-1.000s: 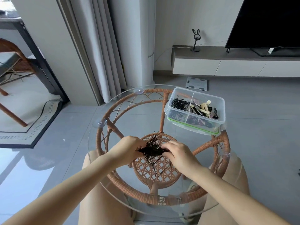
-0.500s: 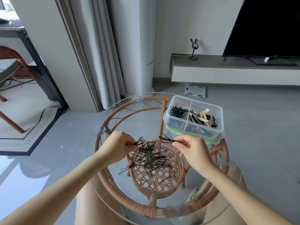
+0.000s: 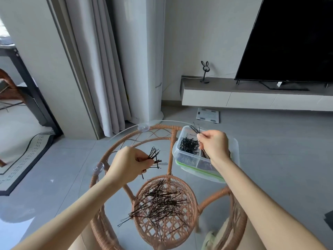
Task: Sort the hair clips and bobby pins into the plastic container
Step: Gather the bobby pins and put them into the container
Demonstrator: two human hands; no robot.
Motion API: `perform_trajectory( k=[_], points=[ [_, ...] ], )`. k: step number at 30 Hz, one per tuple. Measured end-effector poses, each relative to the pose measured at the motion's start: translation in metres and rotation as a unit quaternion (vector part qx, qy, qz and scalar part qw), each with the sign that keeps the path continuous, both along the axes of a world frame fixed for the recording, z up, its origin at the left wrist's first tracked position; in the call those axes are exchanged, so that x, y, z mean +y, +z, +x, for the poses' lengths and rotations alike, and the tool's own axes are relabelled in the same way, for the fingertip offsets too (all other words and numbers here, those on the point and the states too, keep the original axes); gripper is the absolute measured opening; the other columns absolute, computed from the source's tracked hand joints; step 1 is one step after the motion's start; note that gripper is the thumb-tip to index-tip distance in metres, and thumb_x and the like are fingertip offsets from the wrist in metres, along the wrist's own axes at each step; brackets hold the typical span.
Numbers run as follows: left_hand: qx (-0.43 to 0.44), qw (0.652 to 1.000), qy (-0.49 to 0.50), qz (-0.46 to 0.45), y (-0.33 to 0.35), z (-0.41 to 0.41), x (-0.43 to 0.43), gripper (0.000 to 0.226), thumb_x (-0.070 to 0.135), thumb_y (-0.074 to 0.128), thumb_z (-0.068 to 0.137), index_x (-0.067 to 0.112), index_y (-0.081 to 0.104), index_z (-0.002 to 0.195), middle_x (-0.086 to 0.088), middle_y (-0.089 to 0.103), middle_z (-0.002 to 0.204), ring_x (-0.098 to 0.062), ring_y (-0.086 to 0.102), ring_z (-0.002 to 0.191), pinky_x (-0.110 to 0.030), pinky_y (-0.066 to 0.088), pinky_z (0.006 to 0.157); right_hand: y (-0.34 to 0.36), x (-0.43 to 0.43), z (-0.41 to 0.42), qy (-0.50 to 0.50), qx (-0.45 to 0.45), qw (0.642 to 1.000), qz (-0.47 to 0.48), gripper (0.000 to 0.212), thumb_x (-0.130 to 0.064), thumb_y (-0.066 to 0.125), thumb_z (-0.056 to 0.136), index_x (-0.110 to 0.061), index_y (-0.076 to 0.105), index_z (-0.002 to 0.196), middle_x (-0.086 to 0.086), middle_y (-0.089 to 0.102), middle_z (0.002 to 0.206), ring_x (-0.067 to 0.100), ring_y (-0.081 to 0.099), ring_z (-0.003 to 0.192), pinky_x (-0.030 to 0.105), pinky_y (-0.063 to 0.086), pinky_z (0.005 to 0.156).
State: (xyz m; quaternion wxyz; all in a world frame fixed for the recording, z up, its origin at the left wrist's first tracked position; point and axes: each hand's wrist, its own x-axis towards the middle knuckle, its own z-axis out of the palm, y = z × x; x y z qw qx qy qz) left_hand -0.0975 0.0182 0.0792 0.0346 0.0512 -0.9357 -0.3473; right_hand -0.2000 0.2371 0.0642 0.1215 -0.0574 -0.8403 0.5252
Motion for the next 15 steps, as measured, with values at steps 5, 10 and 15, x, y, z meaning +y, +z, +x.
perform_trajectory(
  k=[5,10,15],
  points=[
    [0.019,1.000,0.006,0.005,0.018,-0.015,0.002,0.025,0.024,0.066,0.082,0.008,0.072,0.065,-0.006,0.067,0.054,-0.014,0.052,0.048,-0.024,0.047,0.050,-0.019,-0.016,-0.045,-0.018,-0.108,0.977,0.182,0.008,-0.006,0.065,0.079,0.000,0.069,0.077,0.016,0.072,0.077,0.028,0.070,0.071,0.034,0.059,0.068],
    [0.032,0.999,-0.002,0.003,0.032,-0.042,0.024,0.027,0.020,0.064,0.083,0.006,0.070,0.060,0.001,0.058,0.047,-0.014,0.048,0.044,-0.009,0.033,0.035,-0.005,-0.021,-0.044,0.101,-0.164,0.961,0.198,0.015,-0.010,0.063,0.080,-0.008,0.057,0.067,0.012,0.071,0.069,0.016,0.065,0.056,0.019,0.049,0.054],
    [0.043,0.999,-0.005,0.012,0.034,-0.083,0.056,0.027,0.020,0.064,0.082,0.001,0.070,0.064,-0.014,0.067,0.058,-0.013,0.040,0.039,-0.017,0.034,0.040,0.002,0.009,-0.035,0.088,-0.080,0.973,0.196,0.040,0.003,0.042,0.077,-0.015,0.044,0.041,0.010,0.057,0.052,0.035,0.068,0.068,0.026,0.049,0.059]
  ],
)
